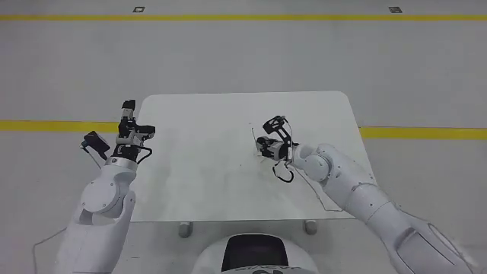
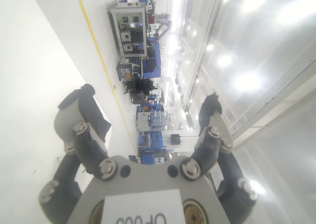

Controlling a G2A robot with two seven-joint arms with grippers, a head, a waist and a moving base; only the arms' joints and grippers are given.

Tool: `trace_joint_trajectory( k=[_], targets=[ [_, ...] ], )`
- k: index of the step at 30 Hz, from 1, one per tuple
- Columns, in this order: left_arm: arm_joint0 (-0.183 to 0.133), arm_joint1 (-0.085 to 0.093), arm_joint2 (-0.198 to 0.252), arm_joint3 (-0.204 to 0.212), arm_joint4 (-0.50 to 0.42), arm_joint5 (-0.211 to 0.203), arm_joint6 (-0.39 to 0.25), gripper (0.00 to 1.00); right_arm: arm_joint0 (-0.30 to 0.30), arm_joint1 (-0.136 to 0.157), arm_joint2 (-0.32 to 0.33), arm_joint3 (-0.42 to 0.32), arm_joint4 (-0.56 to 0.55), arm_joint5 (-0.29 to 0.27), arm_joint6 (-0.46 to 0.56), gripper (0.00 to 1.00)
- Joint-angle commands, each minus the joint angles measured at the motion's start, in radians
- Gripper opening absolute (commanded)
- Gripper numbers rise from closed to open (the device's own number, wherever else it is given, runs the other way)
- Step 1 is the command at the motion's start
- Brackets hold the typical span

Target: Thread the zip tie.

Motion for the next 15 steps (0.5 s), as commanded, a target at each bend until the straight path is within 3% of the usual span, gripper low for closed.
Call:
trace_joint_trajectory(
  k=[1, 5, 15],
  targets=[
    [0.000, 0.000, 0.000, 0.000, 0.000, 0.000, 0.000, 1.00, -0.041, 0.038, 0.000, -0.057, 0.011, 0.000, -0.065, 0.00],
    [0.000, 0.000, 0.000, 0.000, 0.000, 0.000, 0.000, 1.00, -0.092, 0.105, -0.010, -0.138, 0.085, 0.000, -0.149, 0.00],
    [0.000, 0.000, 0.000, 0.000, 0.000, 0.000, 0.000, 1.00, -0.092, 0.105, -0.010, -0.138, 0.085, 0.000, -0.149, 0.00]
  ],
)
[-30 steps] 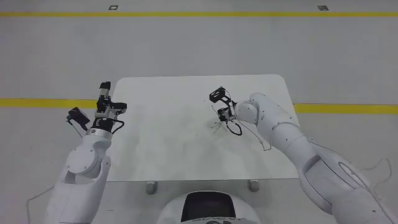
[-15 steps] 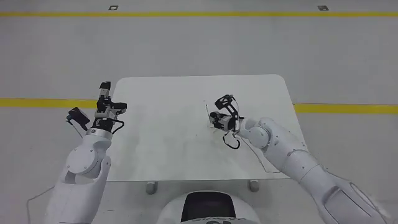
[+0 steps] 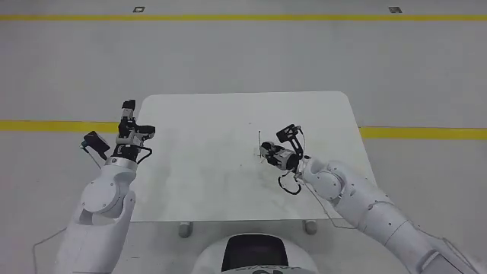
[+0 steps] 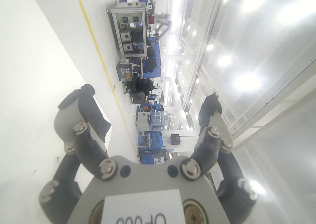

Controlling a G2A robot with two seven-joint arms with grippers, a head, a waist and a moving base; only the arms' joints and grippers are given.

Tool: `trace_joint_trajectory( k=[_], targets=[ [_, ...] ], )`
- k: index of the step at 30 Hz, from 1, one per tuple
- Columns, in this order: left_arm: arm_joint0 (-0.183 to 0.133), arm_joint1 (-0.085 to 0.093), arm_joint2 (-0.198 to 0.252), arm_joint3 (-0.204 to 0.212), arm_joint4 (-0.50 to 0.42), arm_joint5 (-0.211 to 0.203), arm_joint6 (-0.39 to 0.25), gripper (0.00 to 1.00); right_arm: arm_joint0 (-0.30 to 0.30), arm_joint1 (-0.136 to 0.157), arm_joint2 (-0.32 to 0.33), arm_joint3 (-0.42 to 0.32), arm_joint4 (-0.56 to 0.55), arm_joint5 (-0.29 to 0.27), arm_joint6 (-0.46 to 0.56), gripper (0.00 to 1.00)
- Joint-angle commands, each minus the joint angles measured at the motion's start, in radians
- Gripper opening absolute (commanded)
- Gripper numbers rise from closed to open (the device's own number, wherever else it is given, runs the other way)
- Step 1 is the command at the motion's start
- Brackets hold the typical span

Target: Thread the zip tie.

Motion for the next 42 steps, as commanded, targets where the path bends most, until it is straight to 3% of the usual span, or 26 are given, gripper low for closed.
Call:
trace_joint_trajectory(
  k=[1, 4, 8, 12, 17, 28, 42],
  targets=[
    [0.000, 0.000, 0.000, 0.000, 0.000, 0.000, 0.000, 1.00, 0.000, 0.000, 0.000, 0.000, 0.000, 0.000, 0.000, 0.00],
    [0.000, 0.000, 0.000, 0.000, 0.000, 0.000, 0.000, 1.00, -0.039, 0.002, 0.024, 0.005, 0.042, 0.000, -0.089, 0.00],
    [0.000, 0.000, 0.000, 0.000, 0.000, 0.000, 0.000, 1.00, -0.107, 0.019, 0.029, -0.042, 0.145, 0.000, -0.225, 0.00],
    [0.000, 0.000, 0.000, 0.000, 0.000, 0.000, 0.000, 1.00, -0.158, 0.047, -0.003, -0.108, 0.208, 0.000, -0.333, 0.00],
    [0.000, 0.000, 0.000, 0.000, 0.000, 0.000, 0.000, 1.00, -0.179, 0.084, -0.063, -0.154, 0.270, 0.000, -0.424, 0.00],
    [0.000, 0.000, 0.000, 0.000, 0.000, 0.000, 0.000, 1.00, -0.146, 0.135, -0.164, -0.172, 0.346, 0.000, -0.501, 0.00],
    [0.000, 0.000, 0.000, 0.000, 0.000, 0.000, 0.000, 1.00, -0.154, 0.132, -0.157, -0.182, 0.372, 0.000, -0.501, 0.00]
  ],
)
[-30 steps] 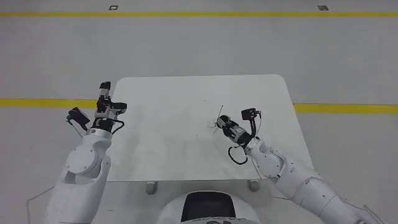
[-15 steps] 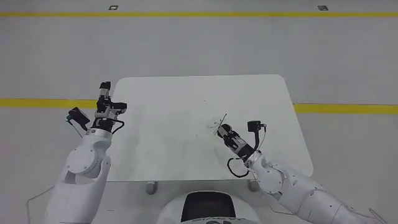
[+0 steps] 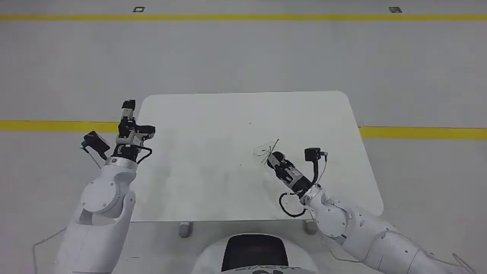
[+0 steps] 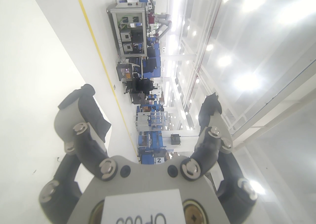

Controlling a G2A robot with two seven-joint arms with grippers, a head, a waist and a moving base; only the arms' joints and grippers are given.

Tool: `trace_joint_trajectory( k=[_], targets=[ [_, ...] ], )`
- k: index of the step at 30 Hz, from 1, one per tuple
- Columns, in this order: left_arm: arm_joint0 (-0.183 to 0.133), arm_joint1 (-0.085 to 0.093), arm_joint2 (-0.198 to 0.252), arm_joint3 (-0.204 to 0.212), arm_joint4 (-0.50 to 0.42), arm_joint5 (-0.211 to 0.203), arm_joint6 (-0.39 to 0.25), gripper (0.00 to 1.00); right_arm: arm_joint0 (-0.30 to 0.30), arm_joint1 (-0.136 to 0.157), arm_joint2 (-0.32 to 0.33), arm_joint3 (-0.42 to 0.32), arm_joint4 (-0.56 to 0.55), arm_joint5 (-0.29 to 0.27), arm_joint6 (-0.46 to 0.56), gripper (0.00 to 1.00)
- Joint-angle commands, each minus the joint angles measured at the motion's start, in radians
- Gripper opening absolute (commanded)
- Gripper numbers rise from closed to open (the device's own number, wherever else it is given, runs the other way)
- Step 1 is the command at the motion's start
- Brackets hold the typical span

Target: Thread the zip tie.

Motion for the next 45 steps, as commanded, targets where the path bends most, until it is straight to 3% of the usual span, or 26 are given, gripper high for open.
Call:
trace_joint_trajectory(
  k=[1, 13, 38, 43, 45],
  targets=[
    [0.000, 0.000, 0.000, 0.000, 0.000, 0.000, 0.000, 1.00, -0.011, -0.003, 0.010, -0.010, 0.036, 0.000, 0.005, 0.00],
    [0.000, 0.000, 0.000, 0.000, 0.000, 0.000, 0.000, 1.00, -0.085, -0.015, 0.065, -0.081, 0.153, 0.000, 0.015, 0.00],
    [-0.001, 0.000, 0.001, 0.000, 0.000, -0.001, -0.002, 1.00, -0.085, -0.015, 0.065, -0.081, 0.153, 0.000, 0.015, 0.00],
    [-0.018, 0.003, 0.033, 0.000, 0.068, -0.015, -0.120, 1.00, -0.095, -0.026, 0.096, -0.094, 0.229, 0.000, 0.053, 0.00],
    [-0.021, 0.006, 0.065, -0.007, 0.133, -0.012, -0.185, 1.00, -0.100, -0.034, 0.110, -0.100, 0.265, 0.000, 0.073, 0.00]
  ],
)
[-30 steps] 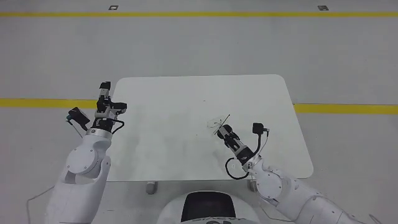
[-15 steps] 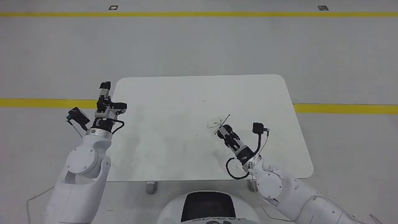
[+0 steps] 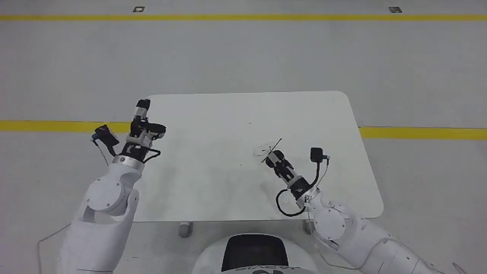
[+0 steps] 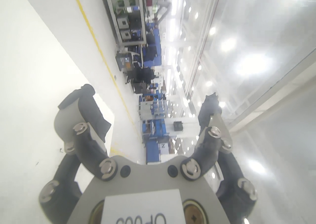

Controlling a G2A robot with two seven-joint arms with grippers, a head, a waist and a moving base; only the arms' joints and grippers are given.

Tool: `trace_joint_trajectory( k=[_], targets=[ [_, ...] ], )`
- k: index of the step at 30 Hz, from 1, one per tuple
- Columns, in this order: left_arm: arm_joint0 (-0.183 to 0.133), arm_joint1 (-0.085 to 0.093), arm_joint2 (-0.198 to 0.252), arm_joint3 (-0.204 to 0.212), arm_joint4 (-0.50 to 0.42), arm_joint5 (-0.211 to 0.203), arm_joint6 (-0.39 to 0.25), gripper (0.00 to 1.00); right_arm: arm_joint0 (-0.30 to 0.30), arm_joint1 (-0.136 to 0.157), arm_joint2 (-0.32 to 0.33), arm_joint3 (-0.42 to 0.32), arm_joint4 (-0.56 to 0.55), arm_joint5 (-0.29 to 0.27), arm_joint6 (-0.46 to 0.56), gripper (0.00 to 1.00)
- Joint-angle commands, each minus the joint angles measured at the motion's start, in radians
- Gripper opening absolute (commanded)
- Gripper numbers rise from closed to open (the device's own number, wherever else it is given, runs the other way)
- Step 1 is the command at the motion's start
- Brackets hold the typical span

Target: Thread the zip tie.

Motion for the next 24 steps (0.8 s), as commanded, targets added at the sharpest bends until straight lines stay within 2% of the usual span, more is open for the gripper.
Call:
trace_joint_trajectory(
  k=[1, 3, 9, 18, 21, 22, 24],
  targets=[
    [-0.005, 0.001, 0.029, -0.004, 0.046, 0.006, -0.042, 1.00, -0.004, -0.006, 0.012, -0.002, 0.027, 0.000, 0.018, 0.00],
    [-0.019, 0.001, 0.077, -0.008, 0.103, 0.022, -0.081, 1.00, -0.007, -0.015, 0.026, 0.001, 0.054, 0.000, 0.046, 0.00],
    [-0.075, -0.013, 0.222, -0.011, 0.189, 0.072, -0.071, 1.00, -0.010, -0.049, 0.079, 0.020, 0.132, 0.000, 0.139, 0.00],
    [-0.081, -0.014, 0.231, -0.015, 0.189, 0.065, -0.066, 1.00, -0.012, -0.052, 0.085, 0.021, 0.134, 0.000, 0.148, 0.00],
    [-0.081, -0.013, 0.252, -0.006, 0.166, 0.047, -0.146, 1.00, -0.012, -0.058, 0.101, 0.016, 0.170, 0.000, 0.234, 0.00],
    [-0.079, -0.011, 0.264, 0.003, 0.163, 0.042, -0.205, 1.00, -0.015, -0.060, 0.112, 0.018, 0.194, 0.000, 0.280, 0.00],
    [-0.084, -0.009, 0.272, 0.019, 0.143, 0.048, -0.259, 1.00, -0.019, -0.064, 0.133, 0.030, 0.219, 0.000, 0.337, 0.00]
  ],
)
